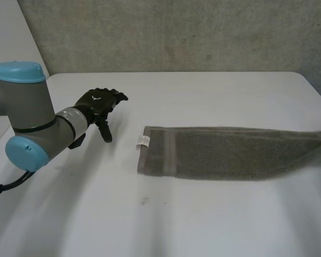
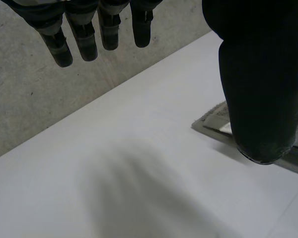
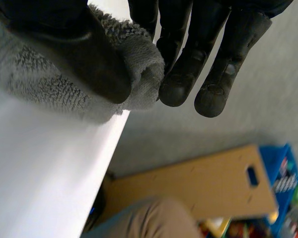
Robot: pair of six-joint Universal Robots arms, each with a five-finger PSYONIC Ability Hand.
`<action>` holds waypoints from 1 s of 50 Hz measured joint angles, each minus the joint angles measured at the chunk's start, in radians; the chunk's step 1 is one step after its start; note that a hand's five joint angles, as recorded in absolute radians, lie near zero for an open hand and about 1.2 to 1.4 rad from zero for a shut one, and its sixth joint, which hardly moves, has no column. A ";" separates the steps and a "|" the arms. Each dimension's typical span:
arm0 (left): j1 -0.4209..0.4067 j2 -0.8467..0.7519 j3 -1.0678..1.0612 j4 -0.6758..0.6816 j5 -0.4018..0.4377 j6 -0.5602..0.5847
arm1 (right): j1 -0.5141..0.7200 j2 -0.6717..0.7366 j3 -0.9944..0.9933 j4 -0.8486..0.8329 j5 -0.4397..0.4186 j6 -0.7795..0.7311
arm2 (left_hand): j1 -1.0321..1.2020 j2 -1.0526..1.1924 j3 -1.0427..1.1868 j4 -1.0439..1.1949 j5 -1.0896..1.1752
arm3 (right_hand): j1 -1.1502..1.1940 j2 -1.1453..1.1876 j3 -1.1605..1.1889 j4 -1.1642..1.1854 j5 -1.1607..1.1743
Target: Fold the towel.
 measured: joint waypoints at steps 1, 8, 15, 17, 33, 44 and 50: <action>0.000 0.003 -0.004 0.000 0.000 0.000 | 0.029 -0.008 -0.019 0.000 0.001 0.003 | 0.000 0.000 0.000 0.000 0.000 | 0.000 0.000 0.000 0.000 0.000; 0.000 0.023 -0.026 0.002 -0.001 0.000 | 0.277 -0.036 -0.138 0.001 0.008 0.050 | 0.000 0.000 0.000 0.000 0.000 | 0.001 0.013 0.000 0.000 0.000; 0.000 0.041 -0.050 0.011 -0.002 0.000 | 0.624 0.029 -0.261 0.004 0.017 0.066 | 0.000 0.000 0.000 0.000 0.000 | 0.002 0.020 0.000 0.000 0.000; 0.000 0.045 -0.055 0.015 -0.001 0.000 | 0.706 0.063 -0.282 0.005 0.016 0.066 | 0.000 0.000 0.000 0.000 0.000 | 0.002 0.020 0.000 0.000 0.000; -0.001 0.046 -0.073 0.025 -0.001 0.000 | 1.049 0.335 -0.311 0.010 0.000 0.059 | 0.000 0.000 0.000 -0.001 0.000 | -0.432 -0.417 -0.404 -0.423 -0.425; -0.006 0.047 -0.071 0.026 -0.002 0.000 | 1.011 0.162 -0.260 0.011 0.025 0.181 | 0.000 0.000 0.000 -0.001 0.000 | -1.087 -1.061 -1.080 -1.084 -1.093; -0.028 0.049 -0.066 0.025 -0.003 -0.001 | 0.900 -0.001 -0.157 0.034 0.036 0.360 | 0.000 0.000 0.000 -0.001 0.000 | -1.087 -1.061 -1.080 -1.084 -1.093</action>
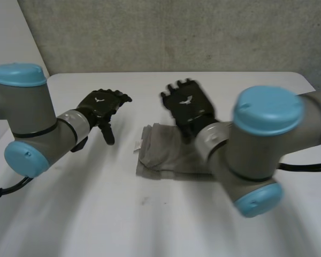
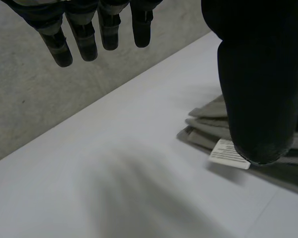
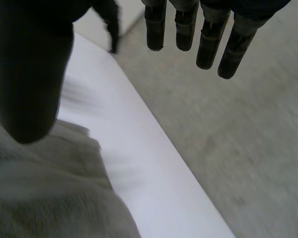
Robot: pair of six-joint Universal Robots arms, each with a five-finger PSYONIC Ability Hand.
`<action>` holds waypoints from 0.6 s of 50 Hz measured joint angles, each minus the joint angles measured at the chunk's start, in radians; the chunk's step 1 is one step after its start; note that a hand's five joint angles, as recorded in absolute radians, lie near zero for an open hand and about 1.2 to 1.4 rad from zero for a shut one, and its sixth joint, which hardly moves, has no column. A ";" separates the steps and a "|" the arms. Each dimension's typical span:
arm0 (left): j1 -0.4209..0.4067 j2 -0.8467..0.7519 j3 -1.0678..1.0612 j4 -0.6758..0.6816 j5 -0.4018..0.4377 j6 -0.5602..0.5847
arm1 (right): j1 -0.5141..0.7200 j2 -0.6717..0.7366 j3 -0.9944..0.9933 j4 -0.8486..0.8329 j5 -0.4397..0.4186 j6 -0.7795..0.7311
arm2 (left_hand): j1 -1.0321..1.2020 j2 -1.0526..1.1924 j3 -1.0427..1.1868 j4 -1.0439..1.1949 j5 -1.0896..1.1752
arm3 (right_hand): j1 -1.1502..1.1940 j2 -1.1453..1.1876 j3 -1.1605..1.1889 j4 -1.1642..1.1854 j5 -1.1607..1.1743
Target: Fold the towel.
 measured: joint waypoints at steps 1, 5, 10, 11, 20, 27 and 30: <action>-0.003 0.000 0.001 0.000 0.000 0.000 | -0.009 -0.010 0.009 0.004 0.000 0.011 | 0.000 0.000 0.000 0.000 0.000 | 0.000 0.000 0.000 0.000 0.000; -0.051 -0.006 0.003 0.006 -0.002 -0.003 | -0.115 -0.074 0.098 0.060 -0.005 0.080 | 0.000 0.000 0.000 0.000 0.000 | -0.002 0.000 0.000 0.000 0.000; -0.106 -0.014 0.001 0.018 -0.007 -0.005 | -0.243 -0.099 0.216 0.119 -0.015 0.099 | 0.000 0.000 0.000 0.000 0.000 | -0.003 0.000 0.000 0.000 0.000; -0.115 -0.015 0.000 0.022 -0.008 -0.005 | -0.277 -0.101 0.251 0.128 -0.019 0.099 | 0.000 0.000 0.000 0.000 0.000 | -0.003 0.000 0.000 0.000 0.000; -0.141 -0.011 -0.008 0.037 -0.015 -0.007 | -0.440 -0.067 0.423 0.087 -0.115 0.093 | 0.000 0.000 0.000 0.000 0.000 | 0.302 0.291 0.292 0.273 0.303; -0.138 0.001 -0.010 0.034 -0.016 -0.027 | -0.475 -0.009 0.431 0.022 -0.177 0.099 | 0.000 0.000 0.000 0.000 0.000 | 0.847 0.847 1.023 1.013 1.026; -0.133 0.017 -0.024 0.031 -0.016 -0.042 | -0.475 0.002 0.399 0.007 -0.174 0.101 | 0.000 0.000 0.000 0.000 0.000 | 0.855 0.872 1.073 1.083 1.091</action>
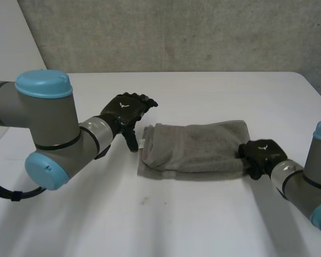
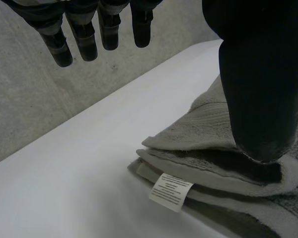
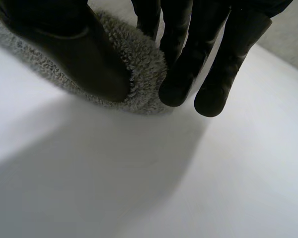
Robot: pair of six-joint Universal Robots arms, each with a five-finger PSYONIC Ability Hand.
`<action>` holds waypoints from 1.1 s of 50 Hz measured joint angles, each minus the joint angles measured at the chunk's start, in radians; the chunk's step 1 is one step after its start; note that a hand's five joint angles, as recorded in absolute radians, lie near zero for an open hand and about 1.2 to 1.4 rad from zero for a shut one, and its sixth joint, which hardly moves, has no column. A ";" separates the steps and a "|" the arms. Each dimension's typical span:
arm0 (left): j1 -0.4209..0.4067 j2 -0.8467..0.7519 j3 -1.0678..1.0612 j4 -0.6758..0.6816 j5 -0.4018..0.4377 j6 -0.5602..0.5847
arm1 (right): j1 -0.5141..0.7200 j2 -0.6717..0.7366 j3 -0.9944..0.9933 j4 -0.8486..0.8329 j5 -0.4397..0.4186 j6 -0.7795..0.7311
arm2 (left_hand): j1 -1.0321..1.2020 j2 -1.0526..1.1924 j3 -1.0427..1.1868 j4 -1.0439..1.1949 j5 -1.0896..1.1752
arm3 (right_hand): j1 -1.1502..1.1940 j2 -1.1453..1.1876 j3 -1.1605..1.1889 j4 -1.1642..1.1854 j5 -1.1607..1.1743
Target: Fold the towel.
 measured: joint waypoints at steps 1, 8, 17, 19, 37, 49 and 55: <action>0.001 0.004 -0.004 0.000 0.000 -0.002 | 0.001 -0.002 -0.006 -0.001 0.003 0.000 | 0.000 0.000 0.000 0.000 0.000 | 0.000 0.000 0.000 0.000 0.000; 0.014 0.057 -0.049 0.002 0.002 -0.010 | 0.034 -0.065 -0.129 -0.002 0.072 0.007 | 0.000 0.000 0.000 0.000 0.000 | 0.000 0.000 0.000 0.000 0.004; 0.046 0.125 -0.098 0.002 0.001 -0.009 | 0.313 0.031 -0.451 0.120 0.090 -0.026 | 0.000 0.000 0.000 0.000 0.000 | 0.000 0.000 0.003 0.000 0.021; 0.059 0.139 -0.112 0.003 0.000 -0.009 | 0.399 0.098 -0.541 0.173 0.085 -0.059 | 0.000 0.000 0.000 0.000 0.000 | 0.000 0.000 0.003 0.000 0.023; 0.091 0.155 -0.155 0.010 0.004 -0.009 | 0.591 0.255 -0.667 0.289 0.154 -0.177 | 0.000 0.000 0.000 0.000 0.000 | -0.855 -0.875 -1.064 -1.083 -1.092; 0.032 0.103 -0.019 0.016 -0.001 -0.094 | 0.463 0.010 -0.511 0.282 0.159 0.127 | 0.000 0.000 0.000 0.000 0.000 | -0.855 -0.875 -1.064 -1.083 -1.092; -0.018 0.026 0.093 0.012 -0.018 -0.195 | 0.381 -0.033 -0.483 0.289 0.142 0.251 | 0.000 0.000 0.000 0.000 0.001 | -0.855 -0.875 -1.064 -1.083 -1.092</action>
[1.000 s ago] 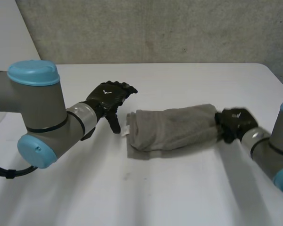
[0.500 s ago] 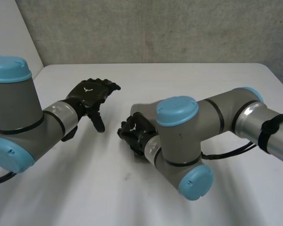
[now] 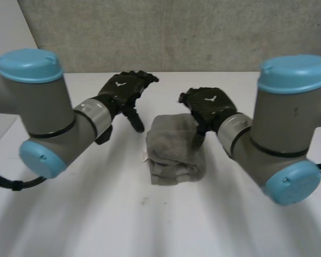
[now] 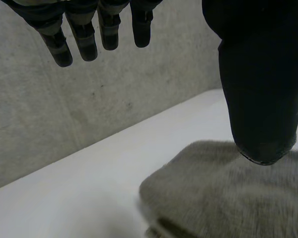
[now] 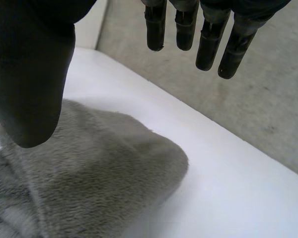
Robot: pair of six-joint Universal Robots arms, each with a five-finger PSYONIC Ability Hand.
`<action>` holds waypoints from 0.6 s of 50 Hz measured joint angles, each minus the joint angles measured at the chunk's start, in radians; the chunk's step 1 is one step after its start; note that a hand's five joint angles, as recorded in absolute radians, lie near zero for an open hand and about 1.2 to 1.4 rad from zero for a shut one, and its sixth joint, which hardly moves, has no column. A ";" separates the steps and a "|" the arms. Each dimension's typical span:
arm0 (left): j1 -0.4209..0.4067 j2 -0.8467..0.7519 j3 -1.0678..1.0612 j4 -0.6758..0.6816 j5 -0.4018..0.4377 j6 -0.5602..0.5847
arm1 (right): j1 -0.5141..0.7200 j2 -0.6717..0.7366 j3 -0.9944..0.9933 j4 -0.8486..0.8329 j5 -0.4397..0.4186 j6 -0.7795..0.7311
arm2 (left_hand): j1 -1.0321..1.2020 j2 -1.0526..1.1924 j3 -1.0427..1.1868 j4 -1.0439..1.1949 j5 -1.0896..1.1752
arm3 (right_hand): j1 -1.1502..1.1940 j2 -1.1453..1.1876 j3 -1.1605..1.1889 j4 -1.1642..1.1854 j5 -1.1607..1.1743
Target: Fold the towel.
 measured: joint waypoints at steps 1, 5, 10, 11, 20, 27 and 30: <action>-0.011 -0.022 0.029 -0.001 -0.008 -0.020 | -0.018 0.000 -0.001 0.003 -0.011 0.028 | 0.000 0.000 0.000 0.000 0.000 | 0.000 0.000 0.000 0.000 0.000; -0.045 -0.104 0.133 -0.008 -0.044 -0.068 | -0.064 0.012 -0.017 0.020 -0.055 0.106 | 0.000 0.000 0.000 0.000 0.000 | 0.000 0.000 0.000 0.000 0.000; -0.081 -0.229 0.286 -0.041 -0.108 -0.093 | -0.094 0.062 -0.066 0.059 -0.100 0.167 | 0.000 0.000 0.000 0.000 0.000 | 0.000 0.000 0.000 0.000 0.000; -0.083 -0.246 0.304 -0.049 -0.115 -0.094 | -0.096 0.071 -0.074 0.065 -0.104 0.173 | 0.000 0.000 0.000 0.000 0.000 | 0.000 0.000 0.000 0.000 0.000; -0.100 -0.439 0.484 -0.212 -0.174 -0.093 | -0.097 0.211 -0.191 0.122 -0.114 0.194 | 0.000 0.000 0.000 0.000 0.000 | 0.000 0.000 0.000 0.000 0.000; -0.107 -0.461 0.432 -0.296 -0.209 -0.088 | -0.083 0.312 -0.270 0.175 -0.107 0.179 | 0.000 0.000 0.000 -0.001 0.000 | 0.000 0.000 0.000 0.000 0.000; -0.108 -0.425 0.345 -0.302 -0.242 -0.086 | -0.074 0.346 -0.292 0.201 -0.098 0.155 | -0.007 0.000 0.000 -0.001 0.000 | -0.001 0.000 0.000 0.000 0.000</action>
